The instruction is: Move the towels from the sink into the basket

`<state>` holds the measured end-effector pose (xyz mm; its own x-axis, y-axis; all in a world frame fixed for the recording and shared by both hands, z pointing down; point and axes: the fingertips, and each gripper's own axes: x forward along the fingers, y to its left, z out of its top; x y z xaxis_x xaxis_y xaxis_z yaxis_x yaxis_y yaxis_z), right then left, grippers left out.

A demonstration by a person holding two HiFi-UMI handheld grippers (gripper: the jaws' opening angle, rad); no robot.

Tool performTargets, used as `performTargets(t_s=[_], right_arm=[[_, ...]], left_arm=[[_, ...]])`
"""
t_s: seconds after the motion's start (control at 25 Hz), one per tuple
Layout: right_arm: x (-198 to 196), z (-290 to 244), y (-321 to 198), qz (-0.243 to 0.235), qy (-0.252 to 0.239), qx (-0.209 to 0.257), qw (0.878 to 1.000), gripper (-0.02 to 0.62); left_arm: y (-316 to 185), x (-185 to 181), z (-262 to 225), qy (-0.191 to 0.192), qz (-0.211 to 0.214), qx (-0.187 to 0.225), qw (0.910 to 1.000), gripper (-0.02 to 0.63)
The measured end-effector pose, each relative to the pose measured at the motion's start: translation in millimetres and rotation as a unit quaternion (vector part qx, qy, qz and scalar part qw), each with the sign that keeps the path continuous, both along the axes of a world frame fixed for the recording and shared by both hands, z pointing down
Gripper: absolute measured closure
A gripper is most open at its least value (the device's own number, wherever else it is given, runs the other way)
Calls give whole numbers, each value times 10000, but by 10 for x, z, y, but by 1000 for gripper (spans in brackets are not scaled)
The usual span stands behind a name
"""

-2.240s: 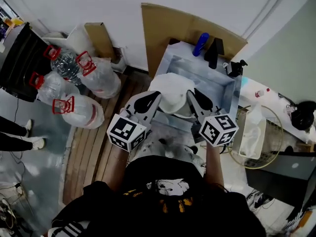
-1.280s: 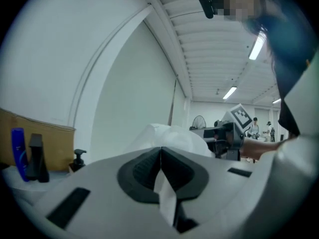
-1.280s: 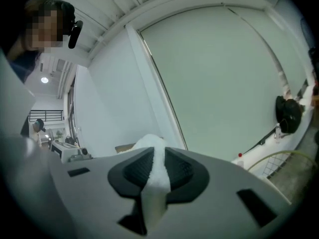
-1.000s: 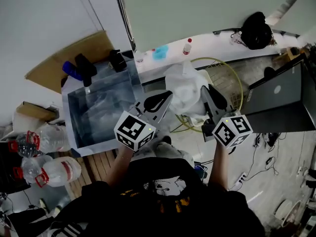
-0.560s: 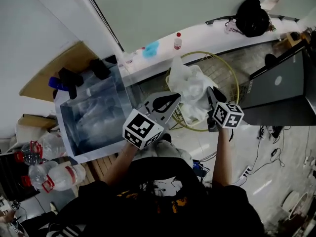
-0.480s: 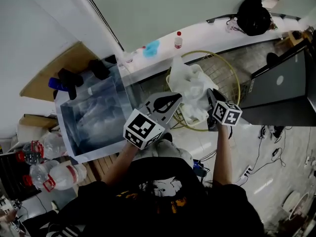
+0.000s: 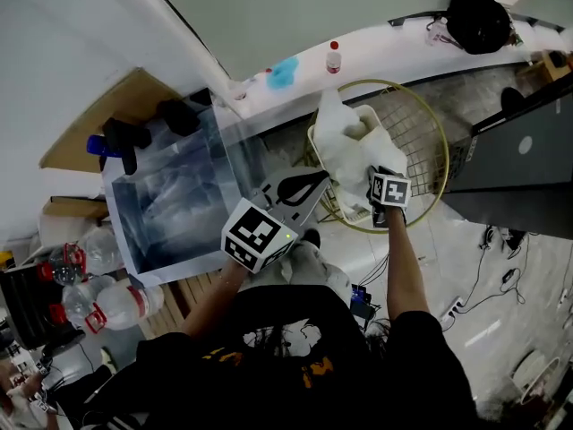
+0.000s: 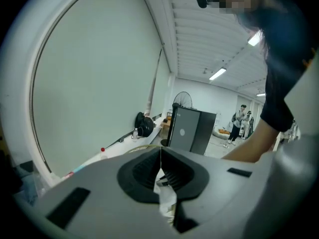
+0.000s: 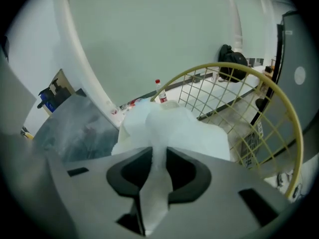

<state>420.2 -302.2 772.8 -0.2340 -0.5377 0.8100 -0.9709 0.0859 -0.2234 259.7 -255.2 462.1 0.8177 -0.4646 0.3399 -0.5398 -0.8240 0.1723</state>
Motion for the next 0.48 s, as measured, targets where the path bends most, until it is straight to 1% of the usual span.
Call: performTargets(t_s=[0.12,0.2,0.24,0.32,0.4,0.48], right_arm=[[-9,13,-52,-59,161,99,9998,482],[-21,-105,-79,-55,128,256,9996,388],[-25,-197,-85,-33,66,370,9993,356],[-16,-434,-92,40,-39,691,9976,361],[-17,-730,-96,90,-94,1065,9942,395],[-77,-1054,-79,59,-187,1414,9898,407]], left_arm=[[15,1,17,1,-13,-22,10000,598],[31,-16,2,14,-26,-9,10000,598],[41,-28,-11,27,-35,0,10000,598],[60,-61,-37,56,-56,19,10000,598],[77,-110,-65,90,-80,40,9999,598],[93,-180,-103,140,-128,71,9998,598]])
